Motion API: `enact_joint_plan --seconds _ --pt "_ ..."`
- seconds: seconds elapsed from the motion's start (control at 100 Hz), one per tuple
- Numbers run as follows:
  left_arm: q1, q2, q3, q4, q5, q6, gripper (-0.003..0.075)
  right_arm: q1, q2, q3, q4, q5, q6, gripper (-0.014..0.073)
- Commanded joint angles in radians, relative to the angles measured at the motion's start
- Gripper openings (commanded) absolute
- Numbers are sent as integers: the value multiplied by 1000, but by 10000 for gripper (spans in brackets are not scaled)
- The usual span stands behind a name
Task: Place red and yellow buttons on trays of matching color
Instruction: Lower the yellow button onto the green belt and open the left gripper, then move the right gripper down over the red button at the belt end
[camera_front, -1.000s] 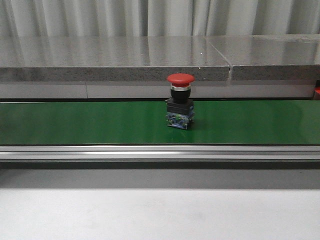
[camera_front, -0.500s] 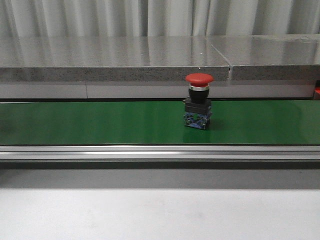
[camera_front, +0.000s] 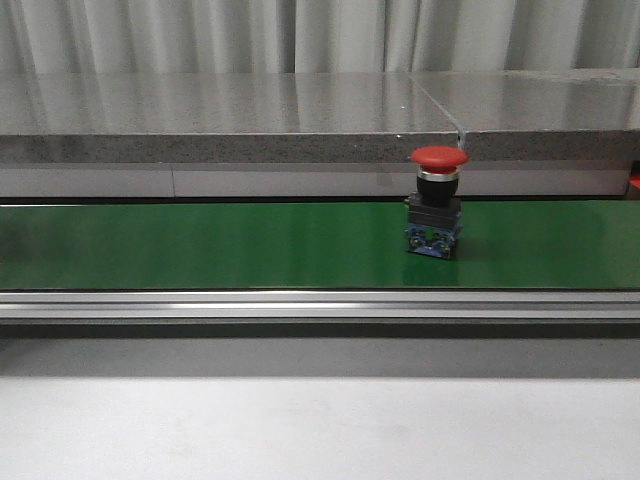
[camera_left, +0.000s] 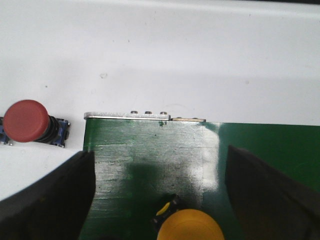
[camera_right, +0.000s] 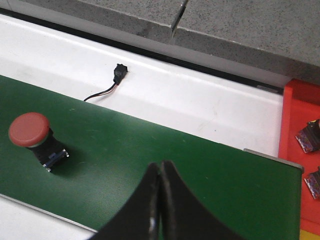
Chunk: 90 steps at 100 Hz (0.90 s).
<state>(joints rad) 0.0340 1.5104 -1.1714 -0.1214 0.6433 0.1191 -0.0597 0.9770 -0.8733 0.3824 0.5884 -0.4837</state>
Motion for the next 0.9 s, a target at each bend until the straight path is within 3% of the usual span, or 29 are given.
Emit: enact_joint_plan --seconds 0.0,0.36,0.66,0.89 --pt "-34 -88 -34 -7 -57 0 537 2 -18 -37 12 -56 -9 -68" --pt "-178 -305 1 -7 -77 0 537 2 -18 -37 12 -56 -9 -68" --pt "-181 -570 305 -23 -200 -6 529 2 -18 -37 12 -56 -9 -68" --pt "-181 -794 529 -71 -243 -6 448 2 -18 -37 12 -57 -9 -68"
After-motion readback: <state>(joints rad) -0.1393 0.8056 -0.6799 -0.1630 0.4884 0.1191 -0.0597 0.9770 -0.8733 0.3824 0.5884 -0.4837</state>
